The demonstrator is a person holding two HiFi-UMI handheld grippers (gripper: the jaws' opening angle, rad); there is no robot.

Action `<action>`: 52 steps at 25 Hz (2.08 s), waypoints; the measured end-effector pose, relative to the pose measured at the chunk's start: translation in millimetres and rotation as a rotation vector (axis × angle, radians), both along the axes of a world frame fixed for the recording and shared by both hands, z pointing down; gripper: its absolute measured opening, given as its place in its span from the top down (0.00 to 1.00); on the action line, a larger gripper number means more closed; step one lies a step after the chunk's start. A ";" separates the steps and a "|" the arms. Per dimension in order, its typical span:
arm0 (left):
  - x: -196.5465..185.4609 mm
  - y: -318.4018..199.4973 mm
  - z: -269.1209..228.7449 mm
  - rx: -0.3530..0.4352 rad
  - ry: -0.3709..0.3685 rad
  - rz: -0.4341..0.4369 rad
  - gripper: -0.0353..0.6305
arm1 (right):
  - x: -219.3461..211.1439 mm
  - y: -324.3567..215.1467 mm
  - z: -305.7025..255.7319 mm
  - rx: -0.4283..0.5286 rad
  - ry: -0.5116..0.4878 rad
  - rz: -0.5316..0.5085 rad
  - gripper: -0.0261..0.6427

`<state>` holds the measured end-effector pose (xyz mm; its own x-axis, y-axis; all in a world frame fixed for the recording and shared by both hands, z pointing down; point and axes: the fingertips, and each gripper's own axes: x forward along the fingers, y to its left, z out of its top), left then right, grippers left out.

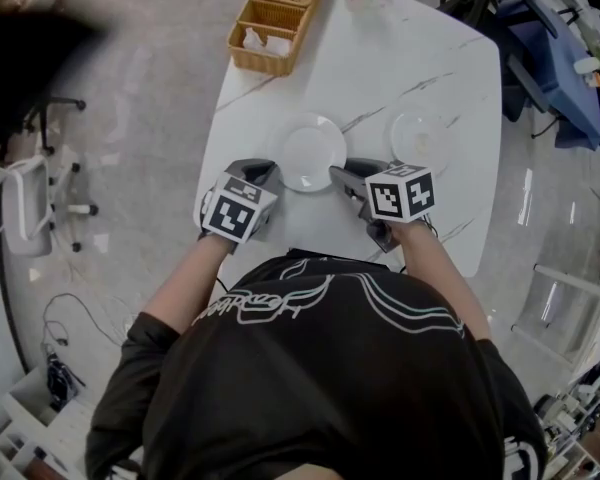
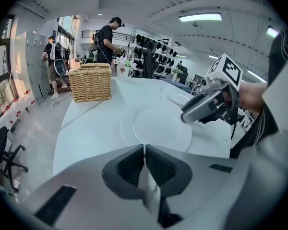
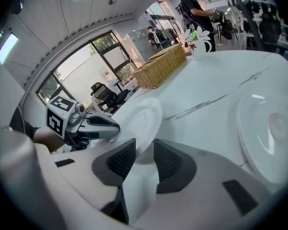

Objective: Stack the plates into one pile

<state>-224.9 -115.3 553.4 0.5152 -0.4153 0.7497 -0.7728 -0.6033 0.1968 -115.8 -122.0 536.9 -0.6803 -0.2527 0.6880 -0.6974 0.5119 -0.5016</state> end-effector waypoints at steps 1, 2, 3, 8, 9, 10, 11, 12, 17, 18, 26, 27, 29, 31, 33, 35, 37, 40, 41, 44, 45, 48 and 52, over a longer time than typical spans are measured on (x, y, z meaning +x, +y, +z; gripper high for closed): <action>-0.1 0.3 0.6 -0.002 -0.002 -0.001 0.90 | 0.2 0.4 -0.6 -0.015 -0.018 0.009 0.77; -0.3 0.9 1.3 -0.006 -0.004 -0.003 0.90 | 0.4 0.3 -1.7 -0.031 -0.041 0.023 0.78; -0.4 1.6 1.9 -0.010 -0.006 -0.005 0.90 | 0.6 -0.1 -3.0 -0.048 -0.068 0.042 0.80; -0.5 2.8 -0.4 -0.009 -0.014 -0.022 0.90 | 1.8 -3.5 -9.6 -0.169 -0.237 0.174 0.86; -0.6 3.0 -1.5 -0.008 -0.016 -0.026 0.90 | 1.8 -3.1 -10.3 -0.194 -0.269 0.195 0.87; -0.7 3.4 -2.7 -0.007 -0.017 -0.029 0.90 | 1.8 -2.9 -11.2 -0.213 -0.297 0.212 0.88; -1.0 3.8 -4.0 -0.007 -0.019 -0.032 0.90 | 1.5 -3.0 -12.3 -0.229 -0.322 0.226 0.88; -1.5 4.4 -5.3 -0.006 -0.022 -0.036 0.90 | 1.0 -3.4 -13.8 -0.242 -0.347 0.237 0.89; -2.9 7.3 -14.3 -0.002 -0.034 -0.065 0.90 | -0.7 -7.3 -21.5 -0.278 -0.426 0.246 0.91; -3.3 7.7 -16.7 0.002 -0.037 -0.073 0.90 | -1.1 -7.6 -23.5 -0.282 -0.436 0.240 0.91; 2.1 14.2 -39.2 0.034 -0.032 -0.131 0.90 | 10.3 -2.9 -43.8 -0.285 -0.485 0.220 0.91; 3.8 14.9 -42.2 0.039 -0.033 -0.134 0.90 | 14.3 -2.8 -47.1 -0.283 -0.491 0.222 0.91; 7.7 16.1 -46.9 0.048 -0.039 -0.134 0.90 | 24.5 -3.3 -53.5 -0.278 -0.503 0.233 0.91; 12.0 18.2 -50.3 0.051 -0.041 -0.131 0.90 | 36.7 -4.4 -58.7 -0.268 -0.509 0.248 0.91; 18.5 20.0 -52.5 0.050 -0.043 -0.125 0.90 | 51.0 -5.7 -63.1 -0.260 -0.515 0.269 0.91; 28.0 19.9 -53.2 0.046 -0.042 -0.112 0.90 | 67.8 -8.2 -66.9 -0.251 -0.522 0.297 0.91; 39.6 18.6 -53.6 0.040 -0.037 -0.098 0.90 | 85.4 -11.3 -71.1 -0.238 -0.530 0.327 0.91; 61.5 14.8 -55.3 0.035 -0.026 -0.064 0.90 | 112.0 -16.8 -78.7 -0.217 -0.543 0.371 0.91; 69.1 13.0 -55.8 0.035 -0.023 -0.050 0.90 | 121.1 -18.8 -80.7 -0.210 -0.546 0.387 0.91; 91.5 6.7 -57.0 0.035 -0.017 -0.011 0.90 | 151.4 -23.9 -84.1 -0.193 -0.537 0.441 0.91; 99.1 4.6 -57.4 0.035 -0.016 0.000 0.90 | 162.1 -25.1 -84.6 -0.187 -0.530 0.457 0.91; 121.4 0.8 -58.4 0.033 -0.014 0.030 0.90 | 191.2 -27.1 -86.3 -0.170 -0.516 0.495 0.91; 147.2 -2.3 -59.7 0.029 -0.016 0.063 0.90 | 217.5 -29.3 -91.0 -0.158 -0.566 0.530 0.91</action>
